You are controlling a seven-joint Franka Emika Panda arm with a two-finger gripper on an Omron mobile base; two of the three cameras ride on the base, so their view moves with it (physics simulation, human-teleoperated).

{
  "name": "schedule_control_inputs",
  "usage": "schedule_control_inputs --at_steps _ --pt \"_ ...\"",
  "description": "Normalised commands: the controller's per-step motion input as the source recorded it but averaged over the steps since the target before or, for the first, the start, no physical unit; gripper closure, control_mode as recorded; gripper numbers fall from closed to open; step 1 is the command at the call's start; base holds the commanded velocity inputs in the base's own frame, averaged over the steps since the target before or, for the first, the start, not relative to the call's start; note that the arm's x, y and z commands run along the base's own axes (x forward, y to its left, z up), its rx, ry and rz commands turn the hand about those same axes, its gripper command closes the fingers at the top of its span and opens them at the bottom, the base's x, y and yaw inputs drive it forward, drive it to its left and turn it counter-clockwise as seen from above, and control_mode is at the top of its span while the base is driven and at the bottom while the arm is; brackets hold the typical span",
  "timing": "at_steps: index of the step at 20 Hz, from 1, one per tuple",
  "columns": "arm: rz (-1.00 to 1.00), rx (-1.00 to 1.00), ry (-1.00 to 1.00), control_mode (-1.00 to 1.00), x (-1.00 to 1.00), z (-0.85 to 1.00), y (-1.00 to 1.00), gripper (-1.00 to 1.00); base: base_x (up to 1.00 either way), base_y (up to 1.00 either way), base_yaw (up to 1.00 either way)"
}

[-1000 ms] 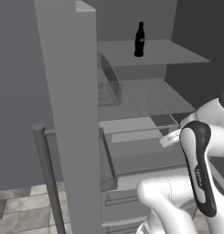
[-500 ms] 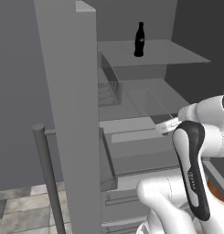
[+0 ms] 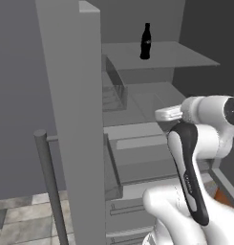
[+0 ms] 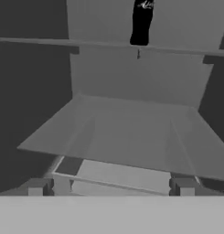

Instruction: Open the fridge, grab two sodas, and place both sodas inside the bowl with ice on the dining counter.

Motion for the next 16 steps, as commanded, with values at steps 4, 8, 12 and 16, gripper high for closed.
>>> schedule_control_inputs --at_steps 4,8,12,16 --pt "-0.13 0.07 -0.18 -1.0 0.31 0.65 0.0 -1.0 0.0 0.0 0.0" --pt "-0.13 0.06 -0.15 -1.0 0.29 0.6 0.0 -1.0 0.0 0.0 0.0" --pt "-0.14 0.01 -0.07 -1.0 0.31 0.5 -0.07 -1.0 0.0 0.0 0.0" --pt "-0.09 0.0 -0.01 -1.0 0.3 0.42 -0.02 -1.0 0.0 0.0 0.0"
